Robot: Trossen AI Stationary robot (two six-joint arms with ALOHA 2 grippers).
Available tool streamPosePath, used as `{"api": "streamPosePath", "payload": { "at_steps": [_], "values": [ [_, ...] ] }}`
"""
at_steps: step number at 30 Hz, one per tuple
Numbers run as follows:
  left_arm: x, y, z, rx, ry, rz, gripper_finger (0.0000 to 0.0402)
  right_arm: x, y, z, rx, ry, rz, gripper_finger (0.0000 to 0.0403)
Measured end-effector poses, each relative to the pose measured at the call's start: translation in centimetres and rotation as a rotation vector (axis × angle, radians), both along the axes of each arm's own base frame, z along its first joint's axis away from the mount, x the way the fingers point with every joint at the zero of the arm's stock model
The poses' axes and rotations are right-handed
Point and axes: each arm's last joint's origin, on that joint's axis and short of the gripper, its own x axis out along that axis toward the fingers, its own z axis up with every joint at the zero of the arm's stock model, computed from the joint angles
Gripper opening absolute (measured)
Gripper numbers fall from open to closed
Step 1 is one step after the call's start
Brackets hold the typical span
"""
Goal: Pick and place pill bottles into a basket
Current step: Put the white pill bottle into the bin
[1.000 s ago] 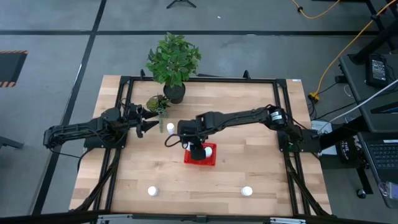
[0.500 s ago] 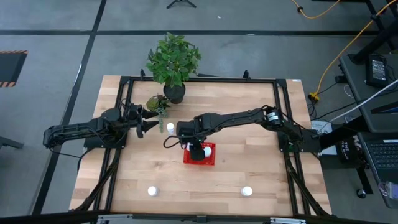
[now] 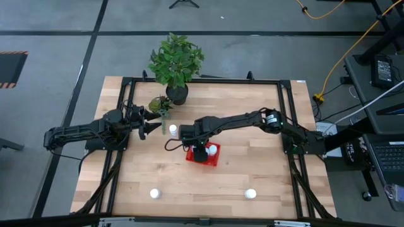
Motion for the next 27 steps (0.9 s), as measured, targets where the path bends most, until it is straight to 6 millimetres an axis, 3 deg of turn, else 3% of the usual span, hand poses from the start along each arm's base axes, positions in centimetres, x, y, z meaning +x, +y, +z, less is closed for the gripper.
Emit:
{"api": "streamPosePath", "payload": {
  "at_steps": [5, 13, 21, 27],
  "values": [
    [0.0, 0.0, 0.0, -0.001, 0.004, -0.001, 0.0271, 0.0, 0.0, 0.0, 0.0, -0.001, 0.005, 0.0174],
    [0.0, 0.0, 0.0, -0.002, 0.004, -0.001, 0.0271, 0.0, 0.0, 0.0, -0.002, 0.001, 0.011, 0.026],
    [0.0, 0.0, 0.0, -0.001, 0.004, -0.001, 0.0271, 0.0, 0.0, 0.3, -0.004, -0.002, 0.017, 0.026],
    [0.0, 0.0, 0.0, -0.001, 0.004, 0.0, 0.0271, 0.5, -0.1, 2.8, -0.056, -0.05, 0.03, 0.026]
  ]
}}
